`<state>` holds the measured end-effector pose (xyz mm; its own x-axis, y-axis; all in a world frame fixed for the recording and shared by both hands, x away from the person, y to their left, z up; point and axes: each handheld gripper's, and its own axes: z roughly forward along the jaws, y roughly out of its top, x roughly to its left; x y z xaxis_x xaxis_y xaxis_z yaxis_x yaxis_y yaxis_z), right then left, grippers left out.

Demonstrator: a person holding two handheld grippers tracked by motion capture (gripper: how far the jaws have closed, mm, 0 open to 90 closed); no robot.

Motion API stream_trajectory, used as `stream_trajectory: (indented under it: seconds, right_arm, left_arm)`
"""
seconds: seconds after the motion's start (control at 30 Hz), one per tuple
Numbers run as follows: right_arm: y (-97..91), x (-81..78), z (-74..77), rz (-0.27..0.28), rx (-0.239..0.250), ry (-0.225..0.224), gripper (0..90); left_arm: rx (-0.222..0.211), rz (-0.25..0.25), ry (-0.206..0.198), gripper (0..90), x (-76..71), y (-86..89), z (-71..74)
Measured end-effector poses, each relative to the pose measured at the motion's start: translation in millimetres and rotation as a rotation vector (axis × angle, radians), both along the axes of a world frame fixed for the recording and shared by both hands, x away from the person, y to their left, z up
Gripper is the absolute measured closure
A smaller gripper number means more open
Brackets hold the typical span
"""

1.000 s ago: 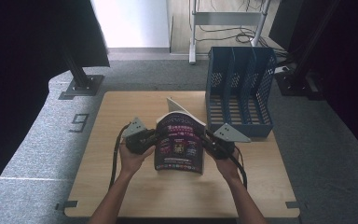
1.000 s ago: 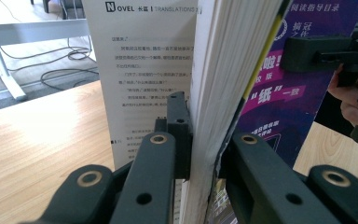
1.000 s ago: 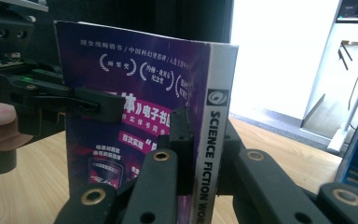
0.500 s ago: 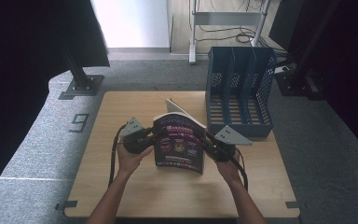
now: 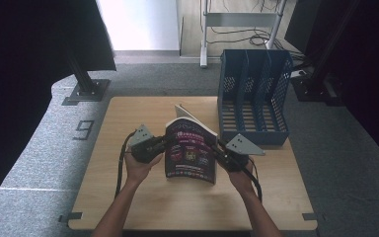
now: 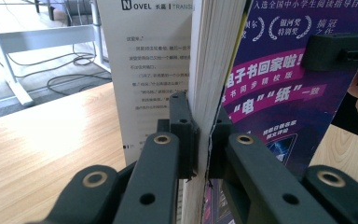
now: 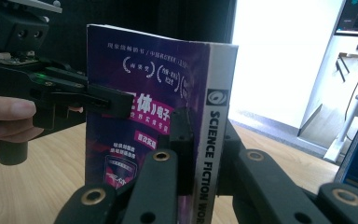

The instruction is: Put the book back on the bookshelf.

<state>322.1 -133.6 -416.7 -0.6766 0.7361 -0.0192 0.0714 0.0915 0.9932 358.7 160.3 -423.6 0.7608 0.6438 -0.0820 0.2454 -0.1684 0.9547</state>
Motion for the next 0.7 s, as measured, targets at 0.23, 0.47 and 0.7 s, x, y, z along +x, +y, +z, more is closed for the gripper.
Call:
stream_trajectory:
  seconds: [0.23,0.47,0.7]
  right_arm:
    - [2.8,6.5,1.0,-0.011,-0.009,-0.041,81.8]
    - [1.5,8.0,-2.6,0.000,0.005,-0.040,81.7]
    - [-4.3,3.5,-3.3,0.030,0.028,-0.024,81.3]
  left_arm:
    - [-0.004,0.014,-0.008,85.5,7.0,0.5,3.1]
    - [-0.011,0.011,-0.018,82.3,2.4,3.3,0.6]
    - [-0.033,0.039,-0.007,63.2,4.1,5.2,-2.9]
